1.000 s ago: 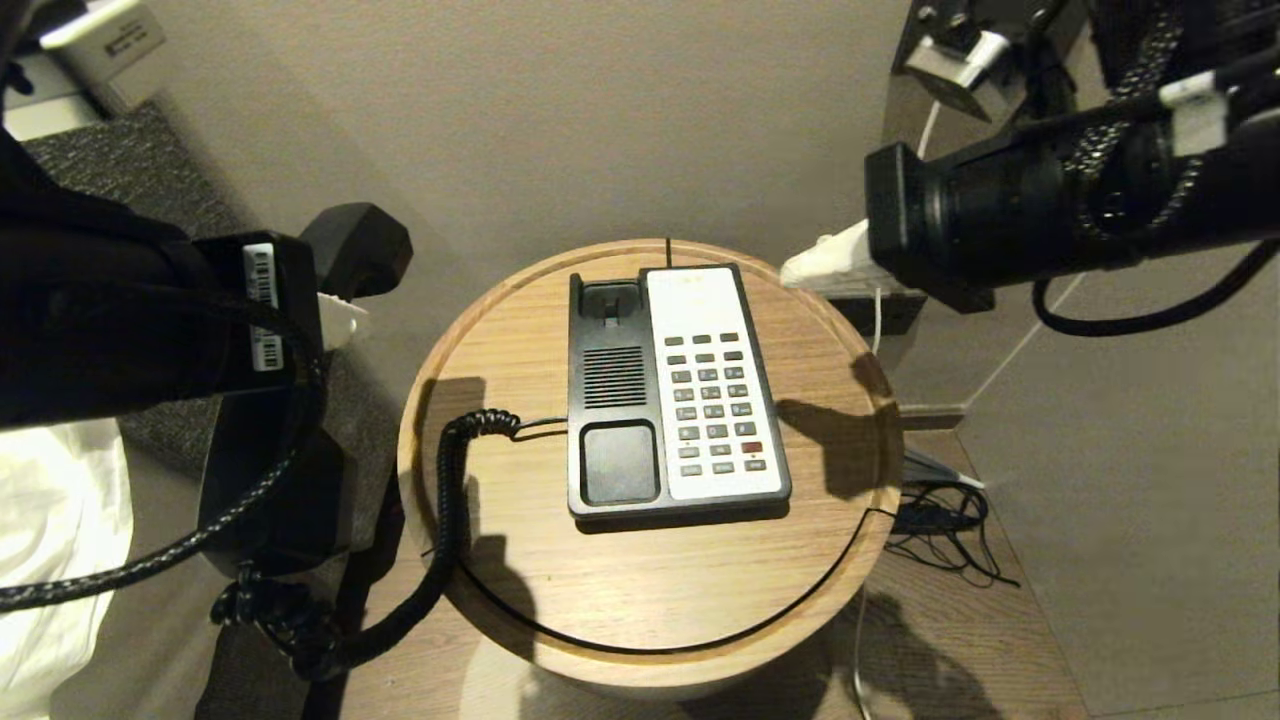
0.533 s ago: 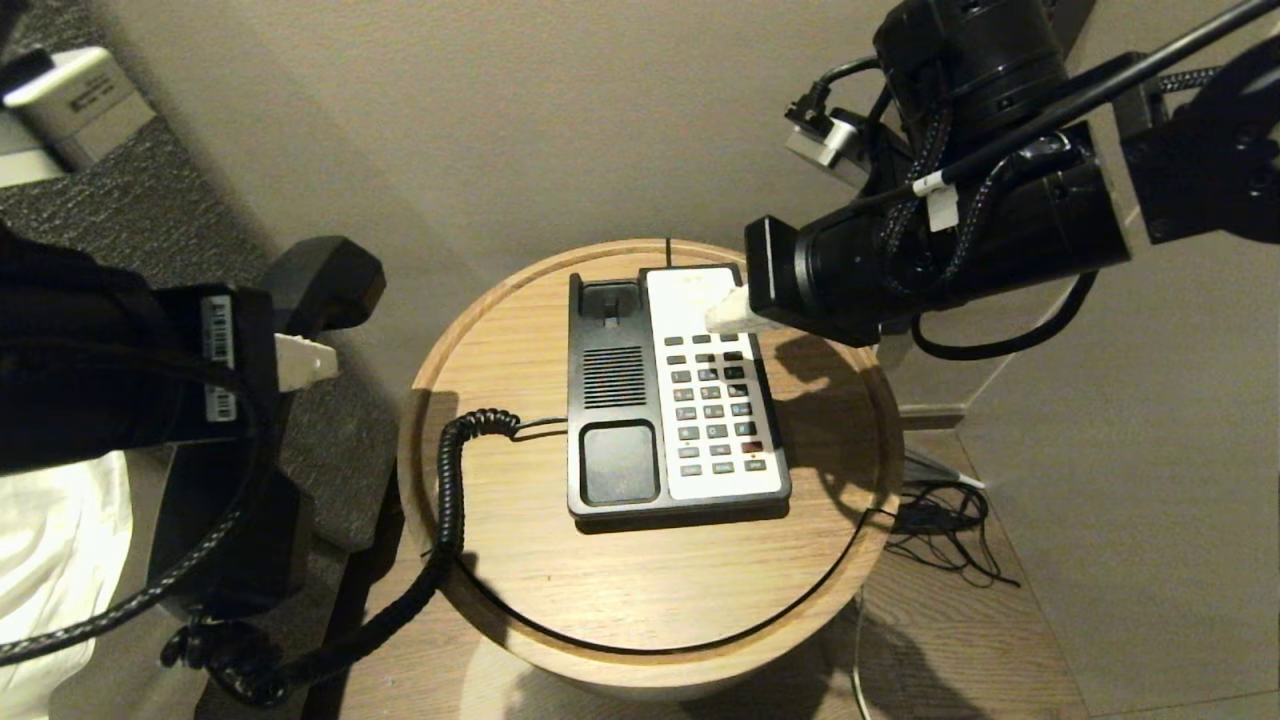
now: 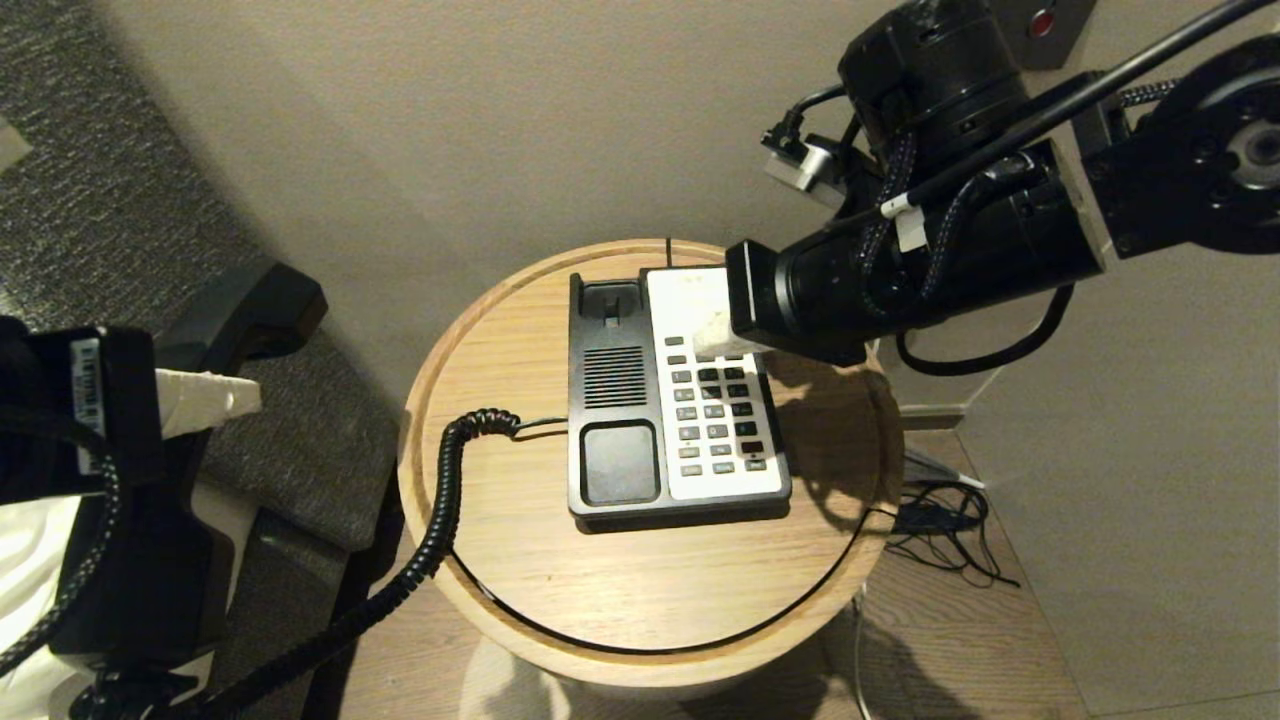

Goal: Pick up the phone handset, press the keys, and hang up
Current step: Dial the number

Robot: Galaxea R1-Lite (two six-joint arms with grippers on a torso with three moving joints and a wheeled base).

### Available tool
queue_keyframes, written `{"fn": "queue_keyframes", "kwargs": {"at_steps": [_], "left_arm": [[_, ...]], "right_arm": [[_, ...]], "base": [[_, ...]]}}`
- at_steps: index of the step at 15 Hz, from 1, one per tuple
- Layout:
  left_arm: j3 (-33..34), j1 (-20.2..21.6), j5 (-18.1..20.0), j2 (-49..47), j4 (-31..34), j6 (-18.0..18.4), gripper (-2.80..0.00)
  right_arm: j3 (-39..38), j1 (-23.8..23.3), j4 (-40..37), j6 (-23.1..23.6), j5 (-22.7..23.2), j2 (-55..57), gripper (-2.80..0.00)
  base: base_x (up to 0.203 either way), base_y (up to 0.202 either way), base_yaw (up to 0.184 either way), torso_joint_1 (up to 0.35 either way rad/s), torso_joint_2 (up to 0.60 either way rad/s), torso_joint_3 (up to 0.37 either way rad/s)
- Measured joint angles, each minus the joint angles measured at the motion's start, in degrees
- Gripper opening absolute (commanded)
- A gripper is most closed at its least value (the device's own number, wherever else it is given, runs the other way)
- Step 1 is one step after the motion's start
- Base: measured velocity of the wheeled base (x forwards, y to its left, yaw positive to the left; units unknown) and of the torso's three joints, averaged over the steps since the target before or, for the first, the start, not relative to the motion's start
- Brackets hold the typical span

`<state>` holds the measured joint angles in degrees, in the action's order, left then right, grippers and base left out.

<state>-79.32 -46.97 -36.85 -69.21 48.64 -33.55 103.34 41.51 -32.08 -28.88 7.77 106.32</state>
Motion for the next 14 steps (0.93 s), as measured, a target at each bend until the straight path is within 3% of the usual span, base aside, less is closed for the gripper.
{"fn": "queue_keyframes", "kwargs": {"at_steps": [14], "left_arm": [[-1.79, 0.04, 0.26, -2.01, -0.82, 0.87, -2.80]], "right_arm": [[3.30, 0.30, -0.41, 0.01, 0.00, 4.78, -2.80]], "base": [[0.000, 0.000, 0.000, 0.000, 0.00, 0.000]]}}
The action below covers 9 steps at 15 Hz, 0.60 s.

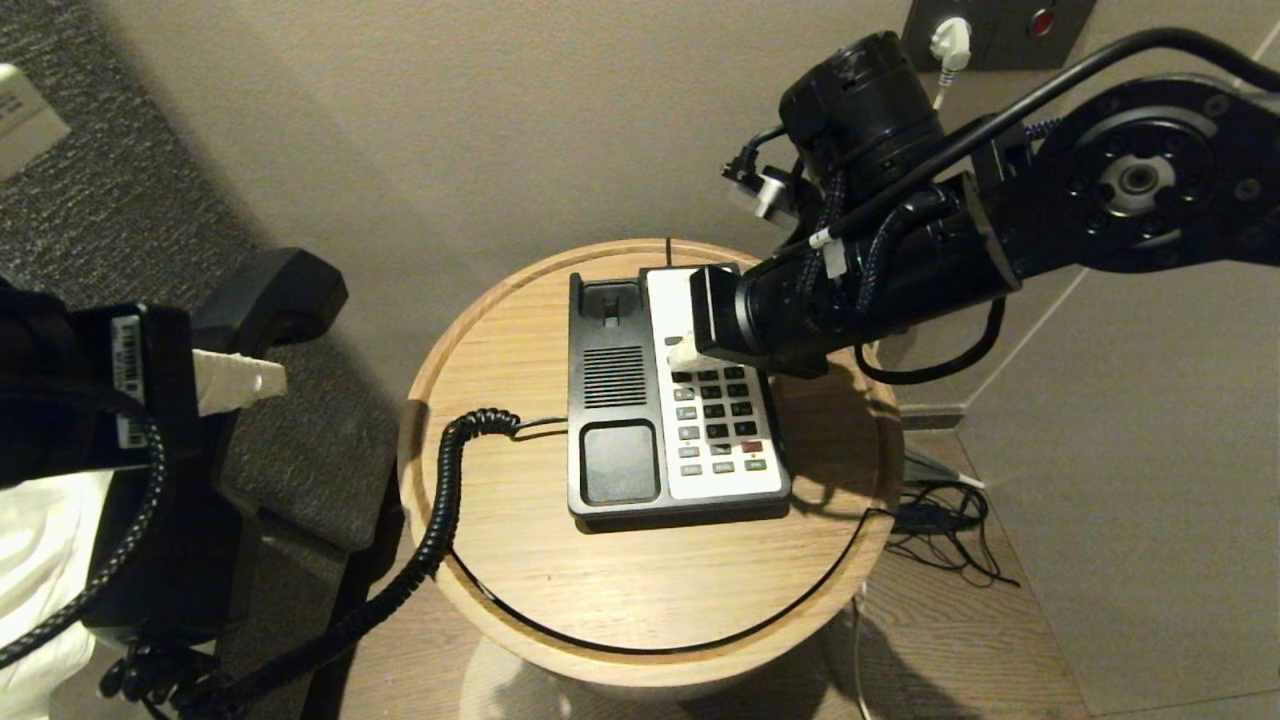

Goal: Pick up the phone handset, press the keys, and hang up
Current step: Dial the number

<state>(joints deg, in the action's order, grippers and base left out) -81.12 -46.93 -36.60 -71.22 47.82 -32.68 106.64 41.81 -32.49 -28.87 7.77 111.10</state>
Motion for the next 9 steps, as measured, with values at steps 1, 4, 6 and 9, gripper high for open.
{"fn": "queue_keyframes", "kwargs": {"at_steps": [1, 4, 6, 9], "left_arm": [[-0.09, 0.00, 0.00, -0.09, 0.04, 0.02, -2.80], [-0.24, 0.00, 0.02, -0.24, 0.05, 0.02, -2.80], [-0.26, 0.00, 0.05, -0.26, 0.07, 0.00, -2.80], [-0.27, 0.00, 0.08, -0.26, 0.05, 0.00, -2.80]], "right_arm": [[0.08, 0.00, -0.01, 0.02, 0.00, 0.21, -2.80], [0.09, 0.00, -0.58, 0.02, -0.08, 0.51, -2.80], [-0.03, 0.00, -1.27, 0.08, -0.34, 0.62, -2.80], [-0.30, -0.02, -1.46, 0.27, -0.77, 0.64, -2.80]], "base": [[0.000, 0.000, 0.000, 0.000, 0.00, 0.000], [0.000, 0.000, 0.000, 0.000, 0.00, 0.000], [0.000, 0.000, 0.000, 0.000, 0.00, 0.000], [0.000, 0.000, 0.000, 0.000, 0.00, 0.000]]}}
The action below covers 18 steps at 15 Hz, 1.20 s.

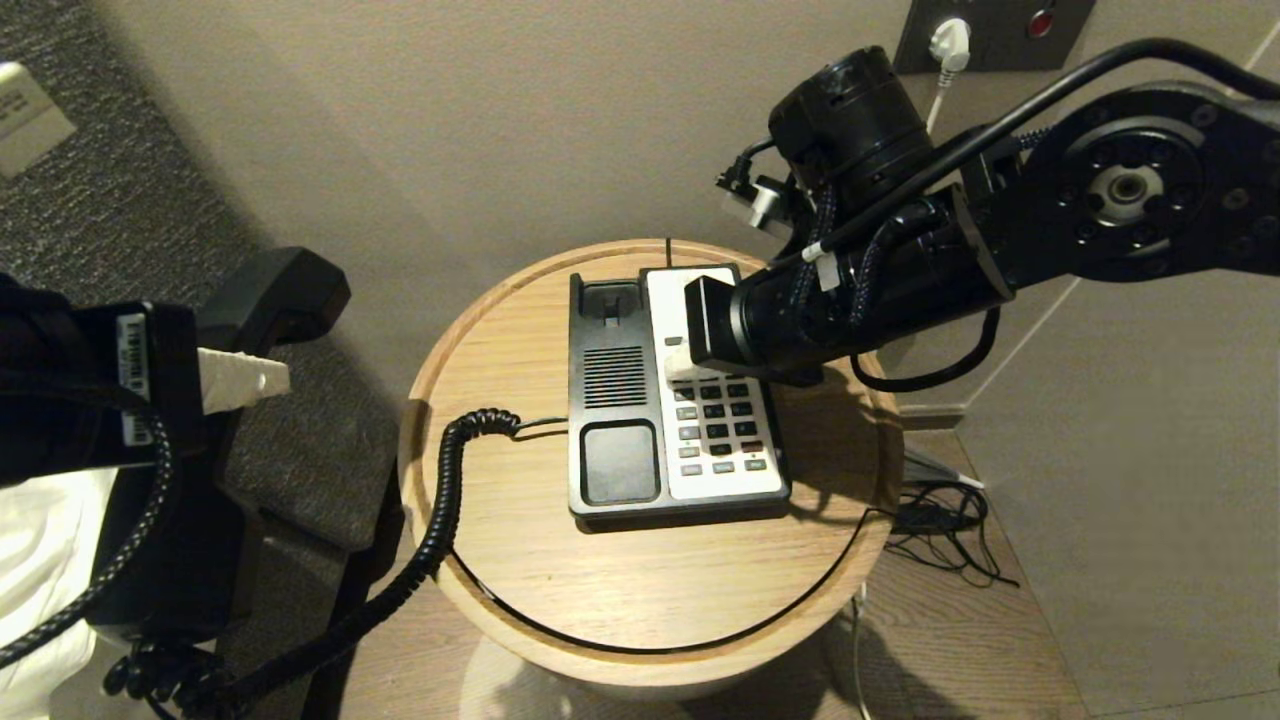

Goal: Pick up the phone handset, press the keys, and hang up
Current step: Dial the number

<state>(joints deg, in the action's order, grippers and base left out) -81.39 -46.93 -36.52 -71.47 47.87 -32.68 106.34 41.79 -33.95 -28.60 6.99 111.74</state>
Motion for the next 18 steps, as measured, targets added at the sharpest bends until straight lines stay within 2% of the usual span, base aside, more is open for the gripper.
{"fn": "queue_keyframes", "kwargs": {"at_steps": [6, 10, 18], "left_arm": [[0.01, 0.00, 0.49, -0.16, 0.02, 0.00, -2.80], [-0.36, 0.00, 0.53, -0.16, 0.00, 0.02, -2.80], [-0.58, 0.00, 0.58, -0.17, 0.20, 0.00, -2.80]], "right_arm": [[-0.58, -0.21, -0.06, 0.32, -0.24, -0.28, -2.80], [1.91, -0.19, -1.01, -0.15, -0.38, -0.70, -2.80], [2.69, 0.60, -7.33, -0.79, -0.30, -2.07, -2.80]], "base": [[0.000, 0.000, 0.000, 0.000, 0.00, 0.000], [0.000, 0.000, 0.000, 0.000, 0.00, 0.000], [0.000, 0.000, 0.000, 0.000, 0.00, 0.000]]}}
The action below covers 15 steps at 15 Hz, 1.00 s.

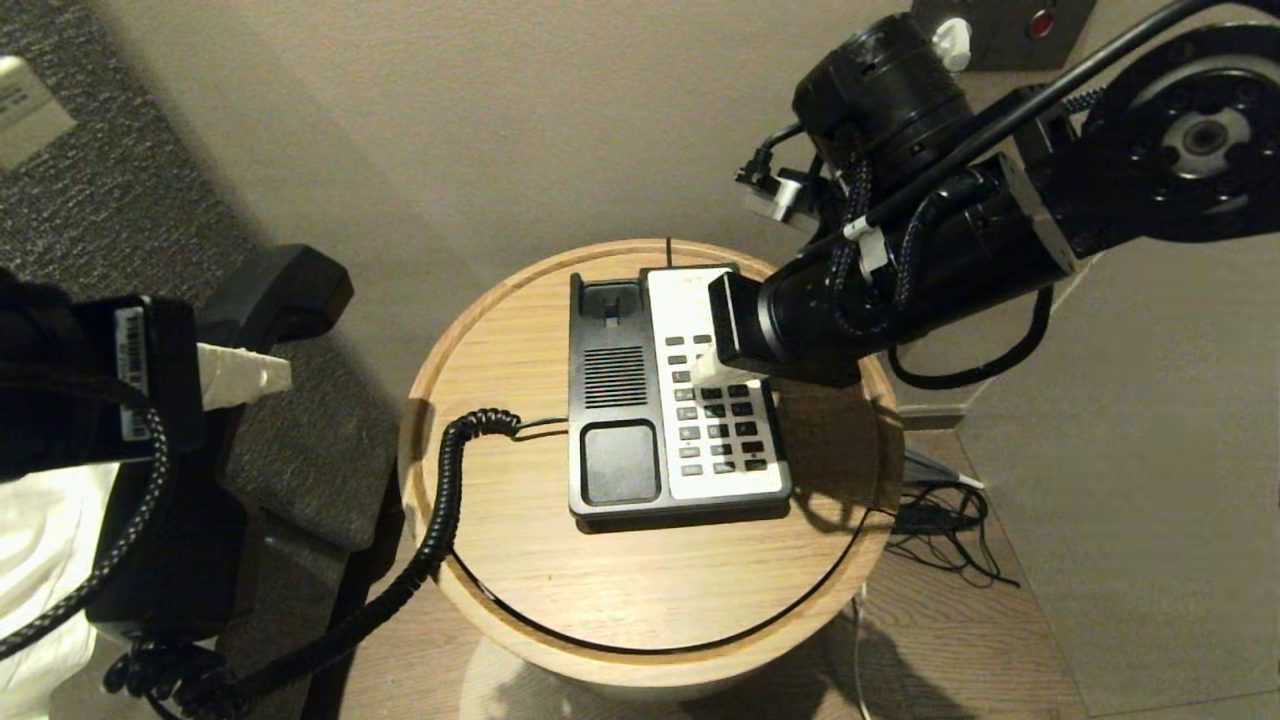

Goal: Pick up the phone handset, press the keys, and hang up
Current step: Dial the number

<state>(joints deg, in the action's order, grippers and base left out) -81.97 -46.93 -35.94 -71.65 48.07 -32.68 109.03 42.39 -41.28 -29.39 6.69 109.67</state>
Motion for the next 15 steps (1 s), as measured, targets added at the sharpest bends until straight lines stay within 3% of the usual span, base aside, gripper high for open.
{"fn": "queue_keyframes", "kwargs": {"at_steps": [15], "left_arm": [[0.00, 0.00, 0.02, -0.23, -0.09, 0.02, -2.80]], "right_arm": [[-1.70, -1.38, -0.12, 0.79, -1.62, 1.00, -2.80]], "base": [[0.000, 0.000, 0.000, 0.000, 0.00, 0.000]]}}
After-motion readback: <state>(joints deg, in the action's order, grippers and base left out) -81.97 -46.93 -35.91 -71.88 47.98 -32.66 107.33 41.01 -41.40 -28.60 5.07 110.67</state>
